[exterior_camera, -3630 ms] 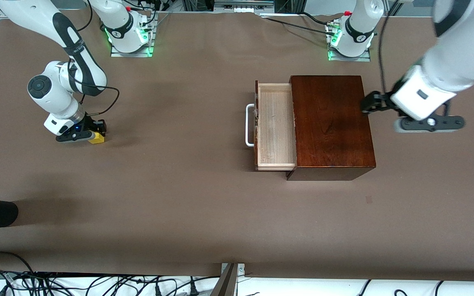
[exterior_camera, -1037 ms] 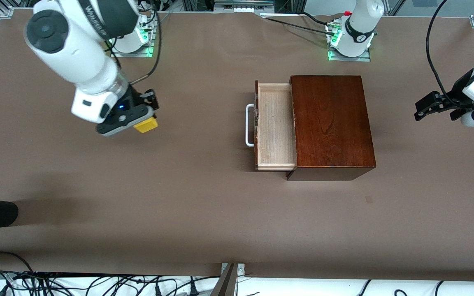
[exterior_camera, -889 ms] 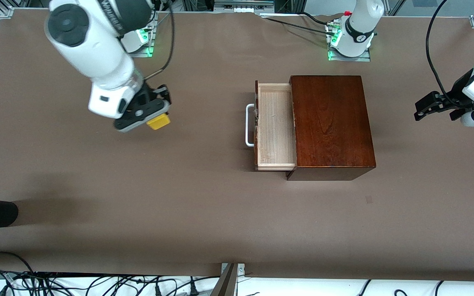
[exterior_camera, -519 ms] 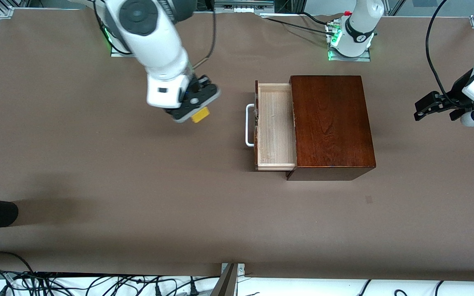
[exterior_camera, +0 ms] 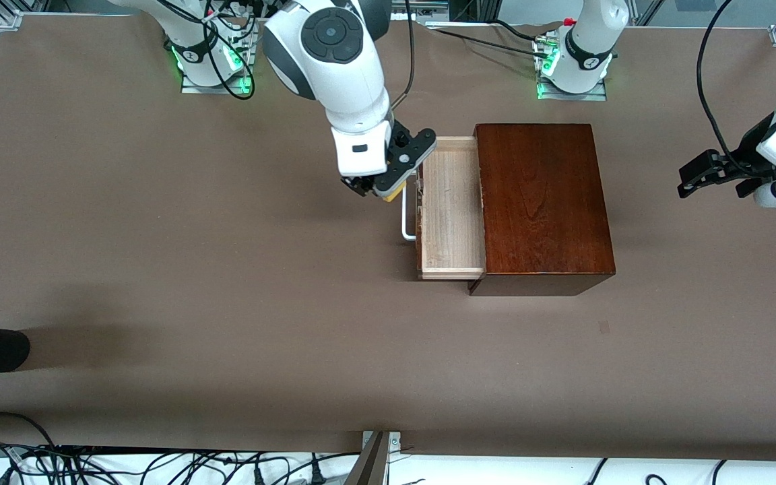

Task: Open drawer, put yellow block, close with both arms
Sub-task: 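Grasp the yellow cube with the right gripper and carry it over the drawer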

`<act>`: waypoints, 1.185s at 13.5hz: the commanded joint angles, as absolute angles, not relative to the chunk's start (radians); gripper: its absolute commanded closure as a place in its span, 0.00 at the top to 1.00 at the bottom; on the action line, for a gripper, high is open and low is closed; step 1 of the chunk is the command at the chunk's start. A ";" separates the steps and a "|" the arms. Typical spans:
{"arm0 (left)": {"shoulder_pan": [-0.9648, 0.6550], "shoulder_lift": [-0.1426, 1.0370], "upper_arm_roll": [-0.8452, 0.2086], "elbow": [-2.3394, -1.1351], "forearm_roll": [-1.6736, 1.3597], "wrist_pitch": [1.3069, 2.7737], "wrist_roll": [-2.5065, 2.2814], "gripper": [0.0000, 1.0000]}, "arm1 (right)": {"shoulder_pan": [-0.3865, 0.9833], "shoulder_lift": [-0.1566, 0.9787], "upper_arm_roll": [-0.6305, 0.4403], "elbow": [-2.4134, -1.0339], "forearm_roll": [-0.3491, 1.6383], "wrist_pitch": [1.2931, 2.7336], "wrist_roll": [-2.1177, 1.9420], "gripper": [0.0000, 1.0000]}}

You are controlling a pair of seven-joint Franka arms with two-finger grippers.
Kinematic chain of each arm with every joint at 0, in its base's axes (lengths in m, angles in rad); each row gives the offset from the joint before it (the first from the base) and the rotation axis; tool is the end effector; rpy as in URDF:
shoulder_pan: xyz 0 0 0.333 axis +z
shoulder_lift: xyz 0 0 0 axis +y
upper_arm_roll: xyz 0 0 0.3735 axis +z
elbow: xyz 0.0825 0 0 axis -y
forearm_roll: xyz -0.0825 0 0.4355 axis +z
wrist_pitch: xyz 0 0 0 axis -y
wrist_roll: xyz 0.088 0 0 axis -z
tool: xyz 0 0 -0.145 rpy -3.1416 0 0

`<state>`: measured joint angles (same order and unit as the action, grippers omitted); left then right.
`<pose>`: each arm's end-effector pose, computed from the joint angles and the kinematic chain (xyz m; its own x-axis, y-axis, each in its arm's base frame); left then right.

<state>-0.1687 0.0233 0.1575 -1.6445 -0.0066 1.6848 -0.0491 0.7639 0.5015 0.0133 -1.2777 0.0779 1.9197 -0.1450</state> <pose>0.6229 -0.0089 0.6011 0.9991 0.0385 0.0171 0.0385 -0.9993 0.0038 0.5679 0.5671 0.4806 0.6193 0.7708 0.1494 0.7839 -0.6179 -0.0616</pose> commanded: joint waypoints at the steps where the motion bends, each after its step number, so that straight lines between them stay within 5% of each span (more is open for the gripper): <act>1: -0.164 0.038 0.152 -1.617 0.009 1.681 -0.041 1.00 | 0.790 0.569 0.005 -1.183 0.081 1.936 -0.286 0.00; 7: -0.164 0.038 0.152 -1.617 0.009 1.681 -0.041 1.00 | 0.870 0.731 0.003 -1.020 0.006 1.942 -0.360 0.00; 16: -0.164 0.038 0.152 -1.617 0.009 1.681 -0.041 1.00 | 0.931 0.831 -0.002 -0.992 -0.074 2.014 -0.538 0.00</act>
<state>-0.1687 0.0234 0.1574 -1.6443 -0.0066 1.6850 -0.0491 0.9131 0.7874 0.0105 -1.0362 -0.0562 2.0062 -0.5143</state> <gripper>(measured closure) 0.000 0.445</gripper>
